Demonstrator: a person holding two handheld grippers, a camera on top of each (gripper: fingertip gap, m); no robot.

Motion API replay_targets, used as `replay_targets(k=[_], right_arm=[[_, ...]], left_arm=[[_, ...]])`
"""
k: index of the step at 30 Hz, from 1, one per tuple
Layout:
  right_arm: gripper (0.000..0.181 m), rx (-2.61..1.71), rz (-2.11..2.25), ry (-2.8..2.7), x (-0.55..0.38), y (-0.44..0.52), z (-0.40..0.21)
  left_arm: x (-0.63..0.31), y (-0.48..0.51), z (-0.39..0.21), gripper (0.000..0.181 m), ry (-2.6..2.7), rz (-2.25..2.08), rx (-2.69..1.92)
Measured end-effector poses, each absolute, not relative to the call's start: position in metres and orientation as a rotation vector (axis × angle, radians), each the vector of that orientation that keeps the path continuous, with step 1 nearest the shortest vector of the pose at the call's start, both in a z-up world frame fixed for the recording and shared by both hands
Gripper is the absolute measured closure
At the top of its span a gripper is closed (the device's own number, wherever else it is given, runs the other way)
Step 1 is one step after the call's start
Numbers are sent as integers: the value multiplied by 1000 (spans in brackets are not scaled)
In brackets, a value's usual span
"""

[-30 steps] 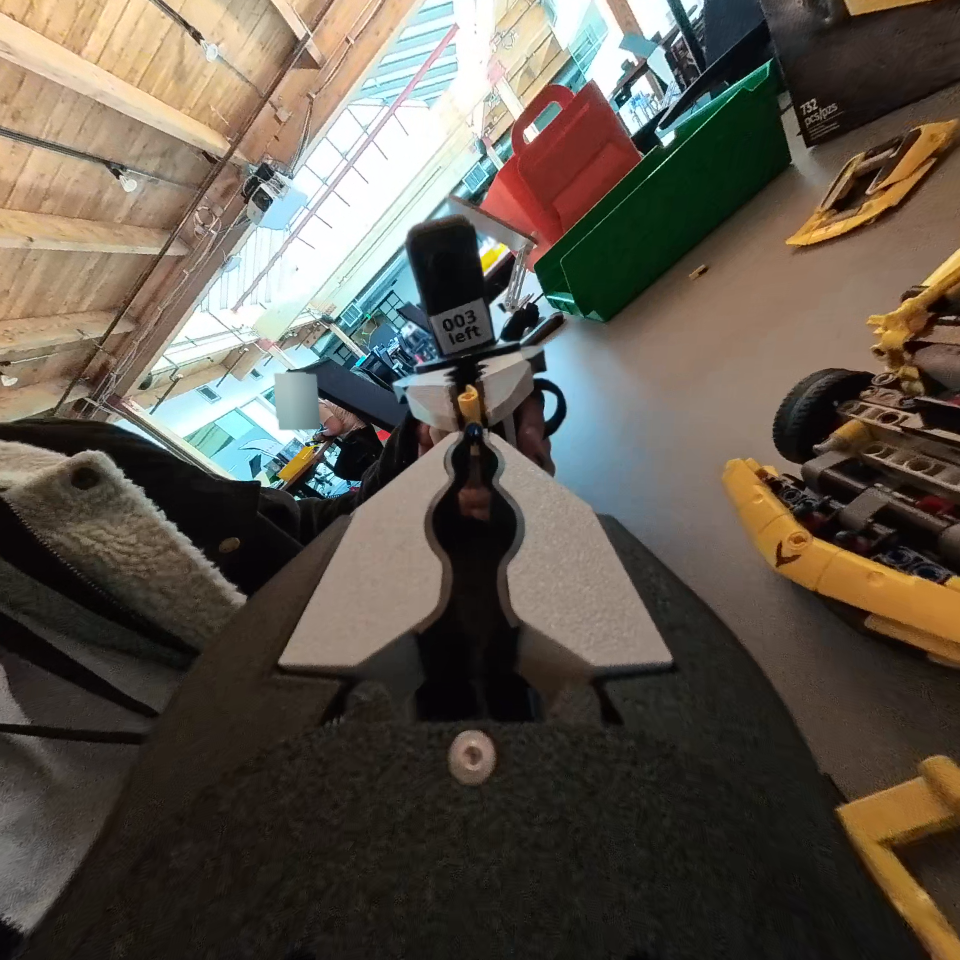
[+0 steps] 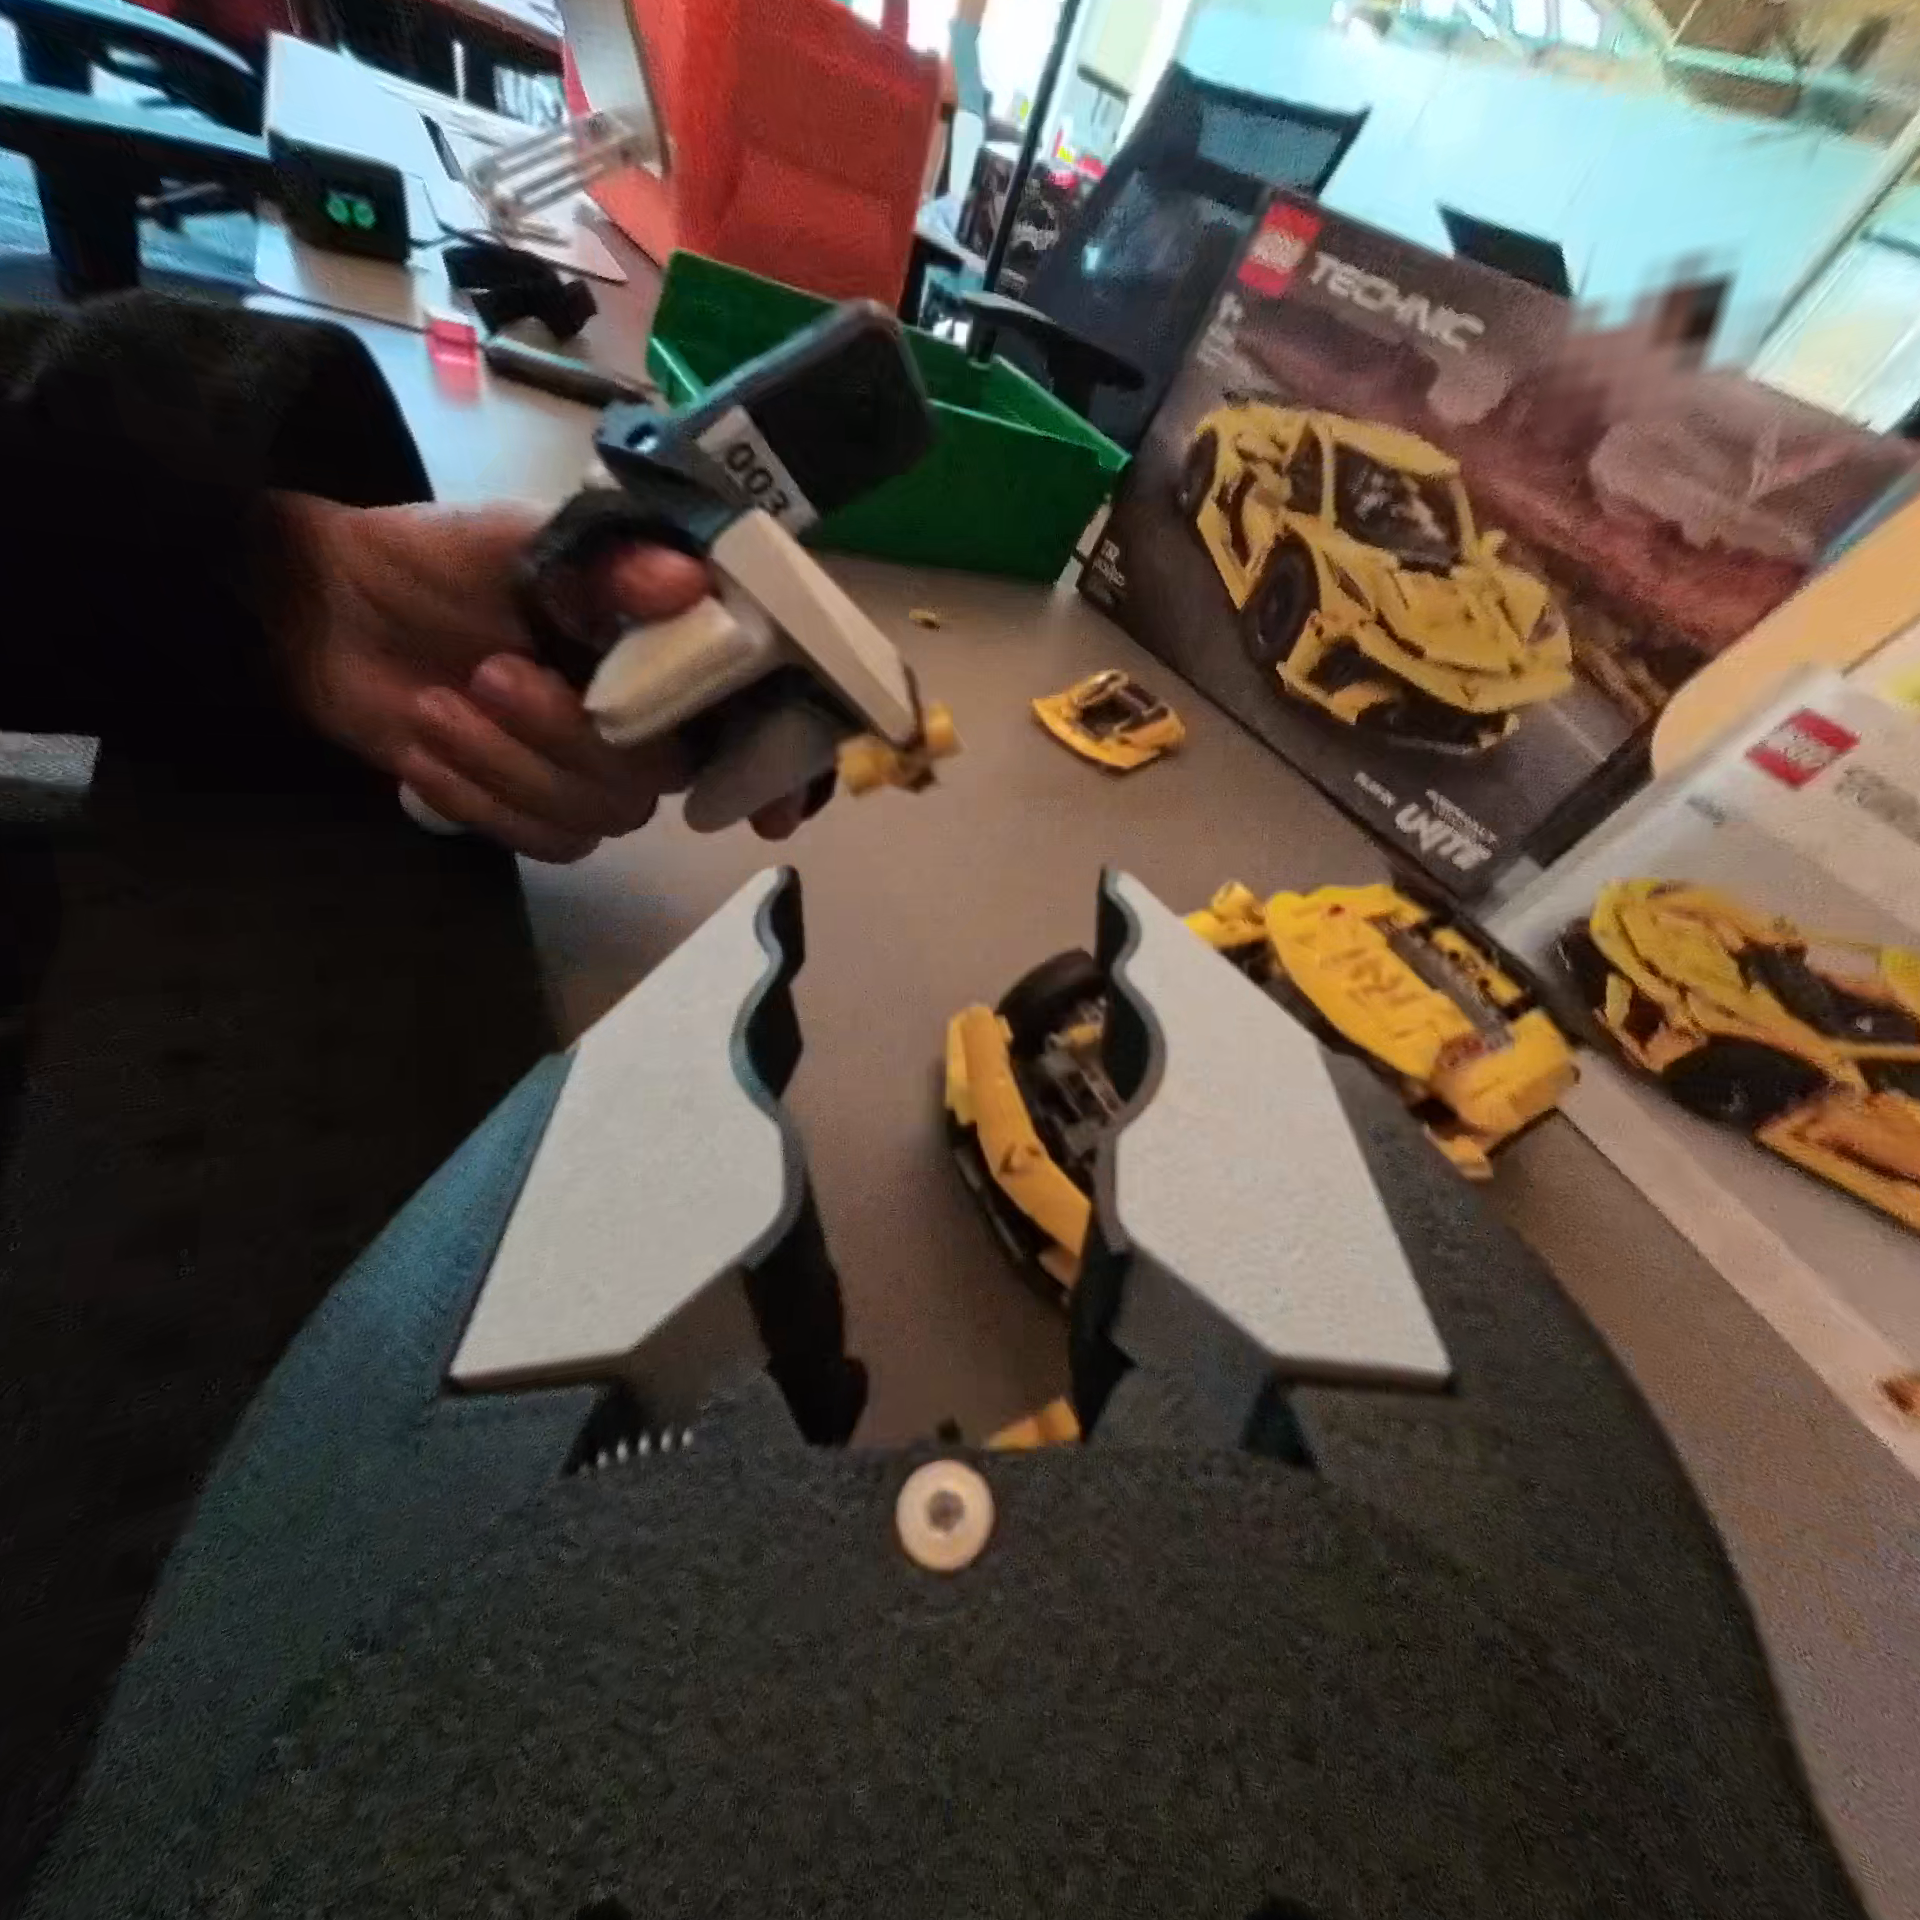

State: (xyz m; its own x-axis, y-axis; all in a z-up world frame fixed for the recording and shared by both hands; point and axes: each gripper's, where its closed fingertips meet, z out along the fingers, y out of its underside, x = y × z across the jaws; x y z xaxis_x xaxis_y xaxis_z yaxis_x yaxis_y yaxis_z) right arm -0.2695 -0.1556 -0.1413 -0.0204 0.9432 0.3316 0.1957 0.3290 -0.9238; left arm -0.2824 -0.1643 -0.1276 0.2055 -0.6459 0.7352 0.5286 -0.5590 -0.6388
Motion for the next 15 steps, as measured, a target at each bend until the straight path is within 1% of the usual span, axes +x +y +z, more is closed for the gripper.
replay_targets(k=[4, 8, 15], right_arm=[[143, -942, 642, -1482, -290, -169, -139], [155, -967, 620, -1535, -291, -170, -143], [157, -986, 543, -1582, -288, -166, -150]], left_arm=[[-277, -167, -130, 175, 141, -1560, -1541], [-270, -169, -133, 175, 179, -1560, -1569], [-267, -166, -140, 175, 188, -1516, -1616]])
